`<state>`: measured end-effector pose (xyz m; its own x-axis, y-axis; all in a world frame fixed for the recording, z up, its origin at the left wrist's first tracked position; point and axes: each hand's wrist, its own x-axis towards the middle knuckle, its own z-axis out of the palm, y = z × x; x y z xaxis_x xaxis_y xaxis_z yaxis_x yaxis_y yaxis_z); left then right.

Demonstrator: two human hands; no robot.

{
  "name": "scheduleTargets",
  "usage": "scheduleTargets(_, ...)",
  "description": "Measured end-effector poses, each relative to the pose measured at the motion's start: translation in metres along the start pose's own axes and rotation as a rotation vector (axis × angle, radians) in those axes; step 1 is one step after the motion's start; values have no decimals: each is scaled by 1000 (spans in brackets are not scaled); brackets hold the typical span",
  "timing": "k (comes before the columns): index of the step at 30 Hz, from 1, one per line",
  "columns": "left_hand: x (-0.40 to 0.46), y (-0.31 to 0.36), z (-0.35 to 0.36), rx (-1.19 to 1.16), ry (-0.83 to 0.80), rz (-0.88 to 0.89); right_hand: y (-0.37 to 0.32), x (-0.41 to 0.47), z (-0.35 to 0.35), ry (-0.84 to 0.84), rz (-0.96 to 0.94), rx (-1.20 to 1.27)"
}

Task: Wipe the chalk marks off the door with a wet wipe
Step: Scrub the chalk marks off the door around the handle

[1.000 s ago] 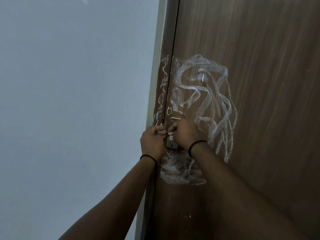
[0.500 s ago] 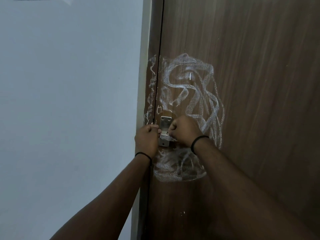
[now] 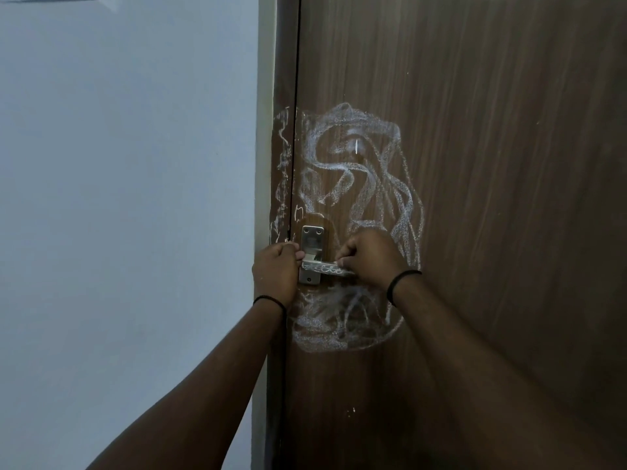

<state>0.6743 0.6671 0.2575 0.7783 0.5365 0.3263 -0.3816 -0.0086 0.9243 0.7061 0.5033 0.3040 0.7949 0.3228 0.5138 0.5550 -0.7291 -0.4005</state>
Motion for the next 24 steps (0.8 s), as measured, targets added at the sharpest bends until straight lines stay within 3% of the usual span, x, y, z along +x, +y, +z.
scheduleTargets(9,-2,2,-2,-32,-8,-36,-30,7,26,-12,-65,70)
scheduleTargets(18,-1,-2,-3,-88,-50,-47,23,-14,-19,-12,47,66)
scheduleTargets(24,-7,3,-3,-42,-37,-32,-12,-4,11,6,-51,117)
